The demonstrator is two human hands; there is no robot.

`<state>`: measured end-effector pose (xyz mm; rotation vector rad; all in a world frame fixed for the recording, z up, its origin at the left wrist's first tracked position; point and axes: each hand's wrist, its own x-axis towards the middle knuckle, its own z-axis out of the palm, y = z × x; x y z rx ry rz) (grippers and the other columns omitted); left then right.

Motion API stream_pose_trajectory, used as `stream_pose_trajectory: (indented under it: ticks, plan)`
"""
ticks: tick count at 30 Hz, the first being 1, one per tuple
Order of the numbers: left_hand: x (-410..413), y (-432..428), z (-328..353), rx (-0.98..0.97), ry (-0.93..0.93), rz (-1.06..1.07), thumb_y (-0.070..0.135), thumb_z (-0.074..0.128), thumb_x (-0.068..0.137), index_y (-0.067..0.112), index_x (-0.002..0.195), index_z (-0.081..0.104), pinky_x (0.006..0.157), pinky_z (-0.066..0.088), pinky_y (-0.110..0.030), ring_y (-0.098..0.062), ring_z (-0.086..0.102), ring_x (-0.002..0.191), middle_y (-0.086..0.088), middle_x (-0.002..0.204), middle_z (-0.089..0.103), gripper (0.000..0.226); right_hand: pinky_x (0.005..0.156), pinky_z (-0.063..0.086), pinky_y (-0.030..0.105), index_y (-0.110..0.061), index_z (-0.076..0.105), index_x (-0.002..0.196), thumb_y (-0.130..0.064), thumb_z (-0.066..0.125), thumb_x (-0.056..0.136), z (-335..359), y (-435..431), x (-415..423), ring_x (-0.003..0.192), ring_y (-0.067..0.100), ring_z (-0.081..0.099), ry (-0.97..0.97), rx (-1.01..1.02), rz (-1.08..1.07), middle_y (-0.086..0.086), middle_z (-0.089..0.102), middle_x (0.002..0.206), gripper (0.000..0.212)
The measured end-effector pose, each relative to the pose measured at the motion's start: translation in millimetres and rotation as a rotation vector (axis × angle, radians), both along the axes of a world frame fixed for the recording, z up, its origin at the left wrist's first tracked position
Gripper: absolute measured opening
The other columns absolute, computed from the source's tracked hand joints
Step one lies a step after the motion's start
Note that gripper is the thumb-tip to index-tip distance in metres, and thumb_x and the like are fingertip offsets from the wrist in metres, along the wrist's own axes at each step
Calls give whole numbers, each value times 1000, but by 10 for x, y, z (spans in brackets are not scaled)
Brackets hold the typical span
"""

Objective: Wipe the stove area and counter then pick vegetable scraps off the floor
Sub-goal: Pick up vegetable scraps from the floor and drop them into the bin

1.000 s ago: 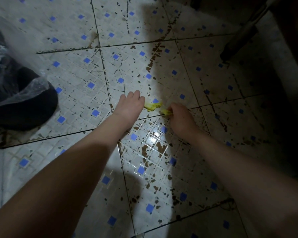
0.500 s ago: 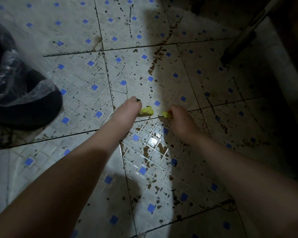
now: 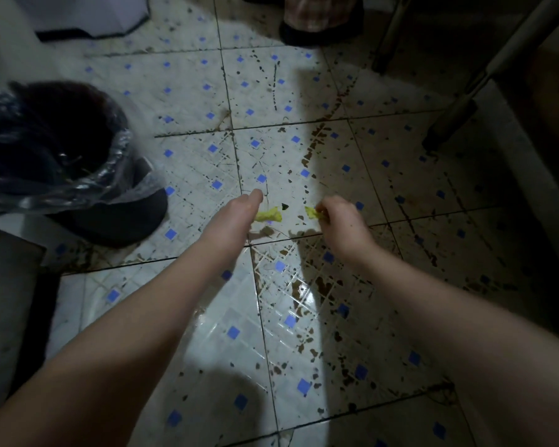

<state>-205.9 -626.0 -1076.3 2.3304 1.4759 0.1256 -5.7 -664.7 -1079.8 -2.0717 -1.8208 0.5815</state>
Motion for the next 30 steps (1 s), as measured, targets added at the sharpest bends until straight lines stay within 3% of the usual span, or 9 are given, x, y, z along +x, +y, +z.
stream_pose_trajectory:
  ticks: [5,9,11,15,20,27,30]
  plan:
    - [-240,-34,172,32,92,-36,-5,70,66,14,88,41,63,47,-37,-25,52,77,-6,89,49,40,74,51,41,-11,59,101,4,46,89,231,1,-112,86,22,55,-32,26,77,8,59,100,23]
    - [-428,-50,365,63,101,-29,-5,63,77,7,96,53,66,46,-36,-28,51,77,-12,95,51,25,69,53,42,-15,53,100,3,46,88,433,-11,-168,81,23,55,-76,44,113,6,58,98,23]
    - [-510,-62,455,122,135,-19,-13,56,79,5,98,55,65,44,-37,-28,51,76,-13,95,51,26,70,53,44,-13,52,98,4,46,87,523,-22,-192,80,24,55,-138,77,174,7,58,96,21]
    - [-667,-112,658,174,166,13,-17,50,83,5,97,55,65,46,-39,-28,50,77,-13,96,51,27,67,47,35,-11,53,98,5,47,87,668,-49,-269,82,25,53,-252,129,287,7,57,93,20]
    - [-905,-161,925,224,178,48,-20,47,79,1,98,55,71,50,-45,-33,53,84,-17,97,51,29,73,50,37,-10,55,101,6,47,88,839,-33,-504,82,23,52,-296,180,370,7,58,95,22]
    - [-1226,-196,1333,273,205,188,-14,47,84,-1,106,55,75,42,-41,-36,51,100,-19,108,50,27,63,41,35,-3,56,95,16,50,79,984,9,-1026,72,24,45,-386,356,549,12,56,84,26]
    - [-1398,-196,1520,292,206,224,-11,49,84,0,102,53,72,40,-42,-36,50,98,-18,106,47,22,63,39,34,-4,55,95,17,49,76,996,61,-1213,72,24,44,-401,365,589,11,55,84,28]
